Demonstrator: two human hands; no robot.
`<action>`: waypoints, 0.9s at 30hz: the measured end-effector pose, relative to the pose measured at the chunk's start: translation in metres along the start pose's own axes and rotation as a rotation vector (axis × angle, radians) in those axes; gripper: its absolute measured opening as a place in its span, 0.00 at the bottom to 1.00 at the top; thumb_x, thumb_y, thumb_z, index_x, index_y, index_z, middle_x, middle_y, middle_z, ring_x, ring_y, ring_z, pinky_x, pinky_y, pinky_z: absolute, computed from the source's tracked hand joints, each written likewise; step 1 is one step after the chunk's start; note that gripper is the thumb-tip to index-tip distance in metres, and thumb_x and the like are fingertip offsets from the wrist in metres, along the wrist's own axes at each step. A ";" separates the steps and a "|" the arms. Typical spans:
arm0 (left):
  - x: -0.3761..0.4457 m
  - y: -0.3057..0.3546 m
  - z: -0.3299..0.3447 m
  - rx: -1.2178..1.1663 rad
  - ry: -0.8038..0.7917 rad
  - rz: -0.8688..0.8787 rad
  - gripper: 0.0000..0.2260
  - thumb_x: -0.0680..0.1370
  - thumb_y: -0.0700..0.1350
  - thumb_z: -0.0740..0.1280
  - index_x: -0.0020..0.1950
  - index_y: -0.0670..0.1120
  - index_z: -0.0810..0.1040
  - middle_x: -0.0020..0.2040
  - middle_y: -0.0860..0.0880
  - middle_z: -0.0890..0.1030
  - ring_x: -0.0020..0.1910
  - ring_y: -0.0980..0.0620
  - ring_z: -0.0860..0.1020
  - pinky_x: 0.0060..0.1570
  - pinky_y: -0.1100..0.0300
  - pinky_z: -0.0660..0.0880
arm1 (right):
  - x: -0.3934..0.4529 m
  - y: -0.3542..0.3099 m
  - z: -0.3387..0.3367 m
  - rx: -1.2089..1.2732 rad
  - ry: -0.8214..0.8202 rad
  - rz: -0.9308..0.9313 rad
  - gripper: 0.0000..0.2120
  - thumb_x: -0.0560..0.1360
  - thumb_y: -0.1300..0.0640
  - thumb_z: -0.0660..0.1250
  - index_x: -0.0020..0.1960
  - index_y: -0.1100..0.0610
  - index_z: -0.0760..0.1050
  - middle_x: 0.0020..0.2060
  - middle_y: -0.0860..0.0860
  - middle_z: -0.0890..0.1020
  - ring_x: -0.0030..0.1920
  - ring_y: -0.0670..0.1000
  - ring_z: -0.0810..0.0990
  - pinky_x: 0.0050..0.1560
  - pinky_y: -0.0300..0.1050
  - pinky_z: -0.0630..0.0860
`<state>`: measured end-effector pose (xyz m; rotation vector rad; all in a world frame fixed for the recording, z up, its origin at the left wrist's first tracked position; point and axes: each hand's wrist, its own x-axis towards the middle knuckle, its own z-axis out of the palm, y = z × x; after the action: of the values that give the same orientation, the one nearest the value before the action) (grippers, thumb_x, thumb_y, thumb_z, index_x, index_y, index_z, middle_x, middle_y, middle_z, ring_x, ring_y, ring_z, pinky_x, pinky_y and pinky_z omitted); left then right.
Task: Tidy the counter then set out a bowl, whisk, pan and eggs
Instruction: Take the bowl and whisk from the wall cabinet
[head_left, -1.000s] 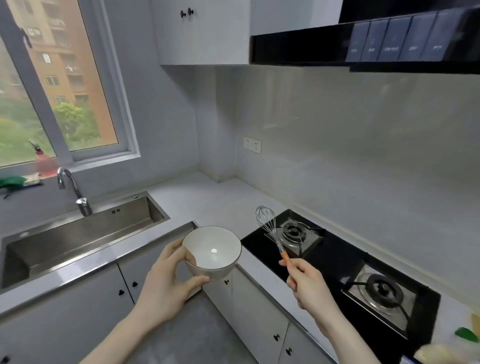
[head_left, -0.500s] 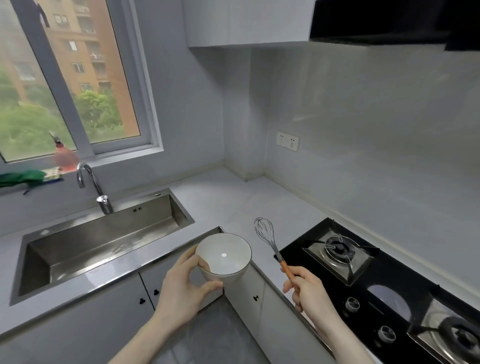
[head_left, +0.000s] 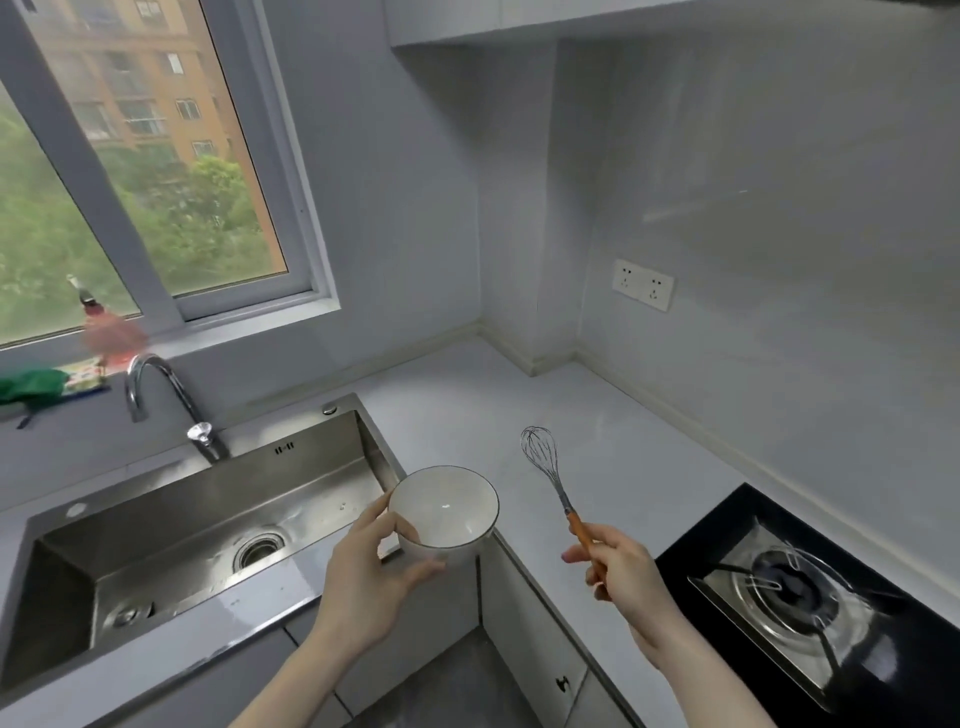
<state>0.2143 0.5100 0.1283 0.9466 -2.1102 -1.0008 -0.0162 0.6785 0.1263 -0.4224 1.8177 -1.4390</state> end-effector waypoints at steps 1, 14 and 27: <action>0.011 -0.006 -0.001 -0.011 0.003 -0.006 0.14 0.66 0.43 0.82 0.41 0.51 0.77 0.67 0.67 0.74 0.67 0.67 0.71 0.59 0.66 0.68 | 0.012 -0.003 0.006 0.018 -0.015 0.014 0.08 0.83 0.56 0.63 0.58 0.52 0.80 0.45 0.54 0.87 0.39 0.50 0.73 0.42 0.44 0.71; 0.211 -0.115 0.023 -0.004 -0.173 -0.010 0.17 0.64 0.49 0.83 0.39 0.51 0.75 0.66 0.70 0.74 0.60 0.56 0.77 0.51 0.53 0.75 | 0.157 -0.010 0.056 0.049 0.143 0.232 0.08 0.82 0.62 0.61 0.58 0.57 0.78 0.44 0.50 0.89 0.39 0.50 0.71 0.32 0.38 0.65; 0.350 -0.187 0.089 0.098 -0.368 -0.136 0.18 0.63 0.53 0.84 0.36 0.50 0.76 0.53 0.66 0.77 0.38 0.55 0.79 0.31 0.60 0.69 | 0.254 -0.007 0.084 -0.015 0.227 0.400 0.10 0.79 0.69 0.60 0.56 0.66 0.79 0.35 0.58 0.79 0.36 0.55 0.77 0.38 0.48 0.79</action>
<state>0.0150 0.1779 0.0041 1.0277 -2.4414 -1.2263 -0.1217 0.4501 0.0363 0.1028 1.9556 -1.2304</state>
